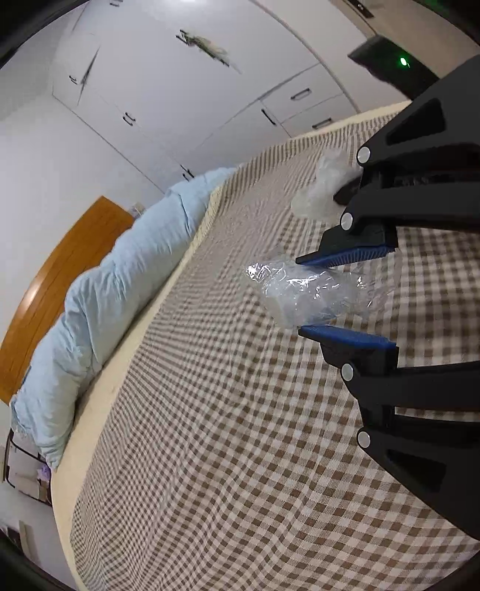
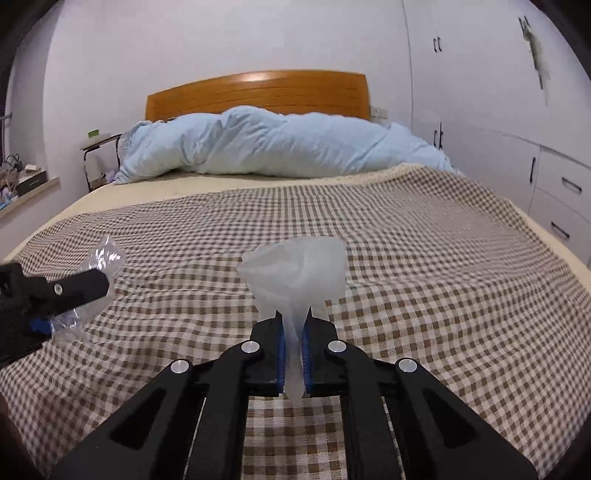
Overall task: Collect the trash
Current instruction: 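Carry the clear bag and white bag down to the floor bin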
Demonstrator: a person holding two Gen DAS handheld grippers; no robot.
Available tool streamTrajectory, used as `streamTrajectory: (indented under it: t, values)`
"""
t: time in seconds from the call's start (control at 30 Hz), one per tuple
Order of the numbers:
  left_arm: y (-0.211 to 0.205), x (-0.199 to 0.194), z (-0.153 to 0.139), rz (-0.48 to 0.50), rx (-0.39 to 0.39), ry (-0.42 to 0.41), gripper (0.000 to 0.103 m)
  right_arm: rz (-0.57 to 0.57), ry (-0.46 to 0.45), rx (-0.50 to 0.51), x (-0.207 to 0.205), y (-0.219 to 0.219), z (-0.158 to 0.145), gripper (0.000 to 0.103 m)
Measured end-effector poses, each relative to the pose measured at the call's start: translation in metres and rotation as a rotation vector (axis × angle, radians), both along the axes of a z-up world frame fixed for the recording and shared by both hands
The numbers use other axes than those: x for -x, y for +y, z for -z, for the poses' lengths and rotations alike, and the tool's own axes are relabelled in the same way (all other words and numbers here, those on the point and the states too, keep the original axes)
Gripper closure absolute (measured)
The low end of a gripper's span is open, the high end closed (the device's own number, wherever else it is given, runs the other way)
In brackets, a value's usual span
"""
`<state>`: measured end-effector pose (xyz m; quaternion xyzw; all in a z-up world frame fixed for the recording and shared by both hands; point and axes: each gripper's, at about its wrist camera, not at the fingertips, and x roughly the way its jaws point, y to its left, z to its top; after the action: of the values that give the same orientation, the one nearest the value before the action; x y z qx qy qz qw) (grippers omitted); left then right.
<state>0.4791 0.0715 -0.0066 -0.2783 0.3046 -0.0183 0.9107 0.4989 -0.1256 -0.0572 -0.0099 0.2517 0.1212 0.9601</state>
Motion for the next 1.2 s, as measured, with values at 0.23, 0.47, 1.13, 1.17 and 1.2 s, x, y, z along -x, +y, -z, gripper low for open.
streamTrajectory:
  t: [0.23,0.47,1.13,1.17,1.2]
  values:
    - [-0.014,0.029,-0.043,0.072,0.007,-0.055,0.074,-0.030,-0.026,-0.065,0.023,-0.020,-0.018,0.097]
    - [-0.040,0.072,-0.076,0.081,-0.111,-0.103,0.074,-0.060,-0.077,-0.090,0.066,-0.042,-0.050,0.097]
    - [-0.072,0.243,-0.105,0.102,-0.144,-0.066,0.074,-0.086,-0.113,-0.137,0.238,-0.087,-0.091,0.097]
    - [-0.073,0.252,-0.107,0.105,-0.150,-0.068,0.074,-0.088,-0.115,-0.138,0.244,-0.088,-0.092,0.097]
    - [-0.077,0.262,-0.109,0.110,-0.161,-0.067,0.074,-0.090,-0.119,-0.137,0.254,-0.089,-0.094,0.097]
